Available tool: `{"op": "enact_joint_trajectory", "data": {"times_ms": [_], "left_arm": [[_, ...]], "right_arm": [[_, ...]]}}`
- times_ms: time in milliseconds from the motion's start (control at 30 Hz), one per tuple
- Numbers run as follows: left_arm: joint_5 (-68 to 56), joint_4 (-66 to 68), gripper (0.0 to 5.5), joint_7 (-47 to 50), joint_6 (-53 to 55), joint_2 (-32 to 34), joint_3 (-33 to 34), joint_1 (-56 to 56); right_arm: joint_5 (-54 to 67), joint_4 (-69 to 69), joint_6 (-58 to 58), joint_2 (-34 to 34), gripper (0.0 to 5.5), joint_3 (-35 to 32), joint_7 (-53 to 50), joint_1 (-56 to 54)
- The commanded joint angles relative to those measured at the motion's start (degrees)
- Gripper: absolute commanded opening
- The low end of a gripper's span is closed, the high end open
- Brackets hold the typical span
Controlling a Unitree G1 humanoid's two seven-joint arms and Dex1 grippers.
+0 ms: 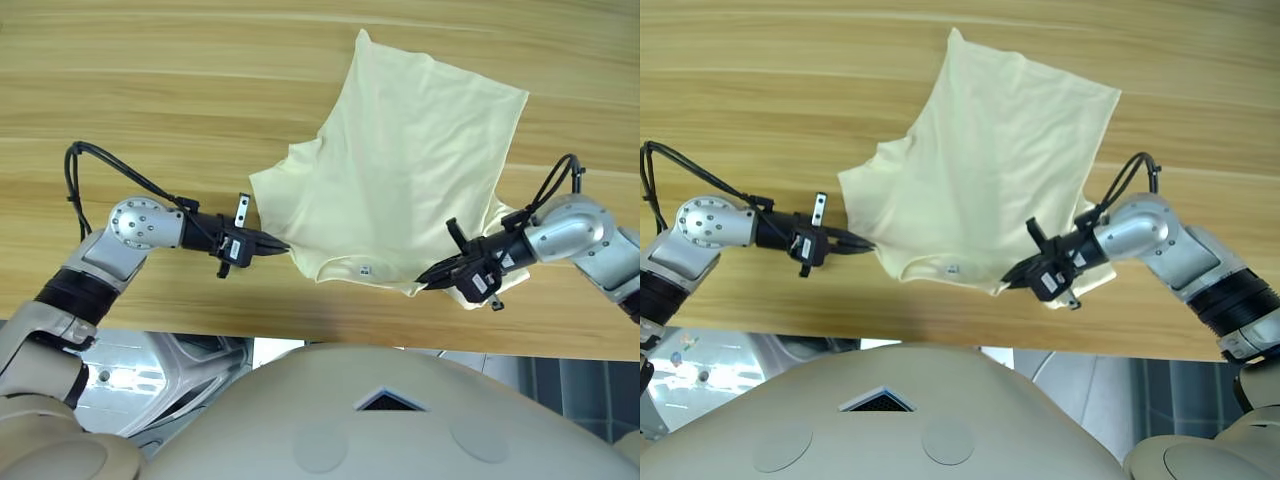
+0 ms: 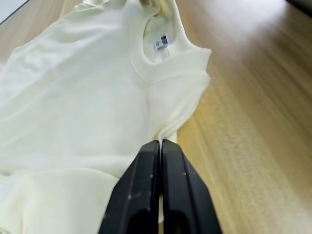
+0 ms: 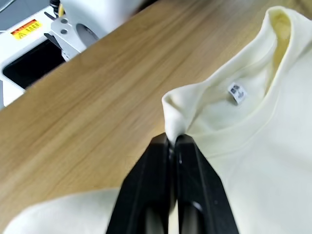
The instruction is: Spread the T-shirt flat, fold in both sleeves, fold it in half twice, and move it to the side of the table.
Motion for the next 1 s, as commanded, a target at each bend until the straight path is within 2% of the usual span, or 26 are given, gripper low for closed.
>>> {"op": "enact_joint_trajectory", "data": {"times_ms": [33, 67, 100, 133, 200, 267, 367, 433, 500, 567, 633, 667, 767, 867, 1000], "left_arm": [[5.57, -0.12, 0.02, -0.18, -0.95, 0.23, 1.83, 1.43], [6.90, 0.22, 0.02, -0.11, -1.02, 0.33, 2.21, 1.64], [7.81, 0.56, 0.27, -0.32, -0.93, 0.52, 2.64, 1.64], [7.59, 0.49, 0.40, -1.10, -0.64, 0.80, 3.05, 1.57], [5.05, -1.28, 0.67, -3.16, 0.36, 1.93, 4.42, 1.61], [0.90, -3.70, 0.92, -5.04, 1.38, 3.14, 6.77, 2.02], [-6.97, -7.11, 1.41, -9.30, 2.04, 6.59, 11.03, 3.57], [-13.52, -10.17, 1.73, -12.99, 3.32, 8.74, 13.90, 4.84], [-20.76, -12.74, 2.02, -15.30, 6.50, 8.79, 17.67, 3.90], [-22.64, -12.66, 2.18, -14.12, 8.38, 6.67, 21.16, 0.48], [-20.09, -11.44, 2.20, -11.11, 7.66, 3.35, 23.08, -2.23], [-17.97, -11.21, 2.00, -10.30, 6.59, 2.23, 23.26, -2.26], [-13.72, -11.03, 1.58, -8.94, 4.67, 0.47, 23.80, -1.44], [-10.15, -9.36, 1.09, -7.68, 2.85, -1.28, 24.53, -2.06], [-7.49, -7.78, 0.46, -7.14, 0.67, -2.50, 25.08, -1.82]], "right_arm": [[-2.10, 0.16, 2.14, 1.29, 0.00, -3.11, 0.72, 1.06], [-1.50, -0.52, 3.24, 1.28, 0.00, -3.77, 1.44, 1.38], [-0.78, -1.42, 4.34, 1.20, 0.00, -4.35, 2.17, 1.64], [0.26, -2.59, 5.67, 1.08, 0.36, -4.91, 2.99, 1.87], [3.81, -6.37, 8.64, 0.16, 0.65, -6.01, 5.69, 2.58], [12.99, -13.62, 12.81, -2.16, 0.94, -8.45, 9.08, 4.38], [26.55, -22.89, 14.81, -5.74, 1.47, -15.69, 12.52, 7.47], [33.25, -24.29, 16.37, -5.96, 1.54, -21.40, 13.72, 7.66], [31.09, -16.06, 18.28, -0.65, 1.54, -26.30, 7.82, 1.28], [18.37, -1.05, 21.45, 6.57, 1.54, -27.36, -5.29, -10.10], [1.70, 16.55, 21.57, 12.24, 1.22, -25.58, -21.36, -21.25], [-5.53, 22.65, 20.40, 13.52, 0.95, -23.86, -26.79, -24.18], [-17.05, 30.94, 17.57, 15.23, 0.50, -20.93, -33.68, -27.76], [-32.05, 41.56, 20.90, 17.19, 0.00, -15.51, -44.97, -33.86], [-41.35, 48.49, 19.26, 20.04, 0.00, -9.26, -45.07, -34.17]]}}
